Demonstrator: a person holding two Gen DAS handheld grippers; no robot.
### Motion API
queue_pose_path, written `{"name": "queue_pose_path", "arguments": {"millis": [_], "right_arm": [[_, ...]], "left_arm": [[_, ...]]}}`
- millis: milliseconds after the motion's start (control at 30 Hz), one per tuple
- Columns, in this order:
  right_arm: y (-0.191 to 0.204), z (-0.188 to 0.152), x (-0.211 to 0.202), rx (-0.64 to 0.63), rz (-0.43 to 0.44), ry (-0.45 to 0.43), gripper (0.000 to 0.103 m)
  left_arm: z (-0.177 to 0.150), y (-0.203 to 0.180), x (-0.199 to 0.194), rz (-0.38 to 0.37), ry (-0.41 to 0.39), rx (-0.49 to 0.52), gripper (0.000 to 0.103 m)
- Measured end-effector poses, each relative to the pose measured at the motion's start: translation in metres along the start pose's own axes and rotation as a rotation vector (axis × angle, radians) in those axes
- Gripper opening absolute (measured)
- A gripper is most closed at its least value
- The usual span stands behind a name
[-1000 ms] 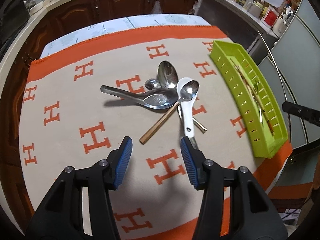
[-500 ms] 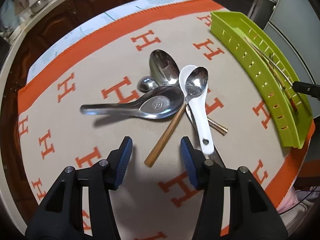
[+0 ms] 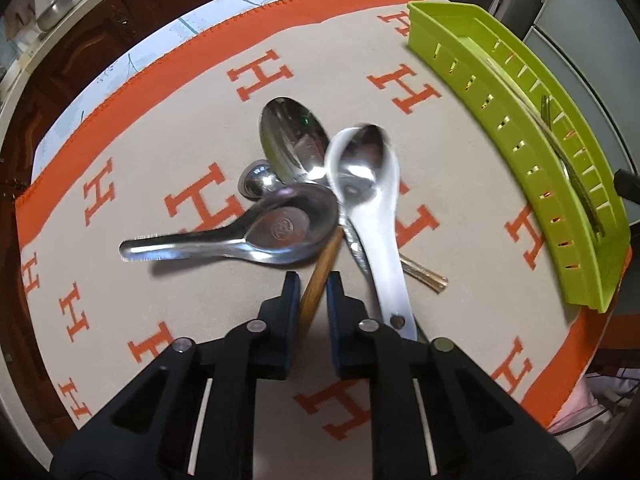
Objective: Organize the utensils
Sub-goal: 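Carry the steel chopstick to the tray with the right tool while the left tool grasps the wooden-handled spoon, then release the steel chopstick into the tray with the right tool while the left tool lifts its spoon, then carry the wooden-handled spoon into the tray and open the left tool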
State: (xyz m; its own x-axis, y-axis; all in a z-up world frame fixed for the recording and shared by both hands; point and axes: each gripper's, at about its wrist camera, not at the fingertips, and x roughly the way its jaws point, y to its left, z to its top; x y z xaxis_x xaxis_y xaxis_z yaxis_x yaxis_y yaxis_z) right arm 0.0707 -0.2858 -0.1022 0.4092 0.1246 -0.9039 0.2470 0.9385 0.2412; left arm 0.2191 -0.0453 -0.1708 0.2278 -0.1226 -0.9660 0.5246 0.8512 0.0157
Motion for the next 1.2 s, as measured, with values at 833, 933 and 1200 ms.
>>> {"name": "queue_pose_path", "arguments": {"millis": [833,933,1200], "right_arm": [[-0.025,-0.033,-0.036,0.044,0.071,-0.057,0.007],[-0.032,-0.037,-0.042,0.058,0.071,-0.069,0.007],[-0.036,-0.04,-0.044,0.073,0.08,-0.072,0.007]], "left_arm": [[-0.028,-0.082,-0.114,-0.224,-0.167,-0.155,0.005],[-0.016,-0.098,-0.128,-0.213,-0.209,-0.145,0.005],[0.026,-0.139,-0.123,-0.167,-0.249,-0.136,0.005]]}}
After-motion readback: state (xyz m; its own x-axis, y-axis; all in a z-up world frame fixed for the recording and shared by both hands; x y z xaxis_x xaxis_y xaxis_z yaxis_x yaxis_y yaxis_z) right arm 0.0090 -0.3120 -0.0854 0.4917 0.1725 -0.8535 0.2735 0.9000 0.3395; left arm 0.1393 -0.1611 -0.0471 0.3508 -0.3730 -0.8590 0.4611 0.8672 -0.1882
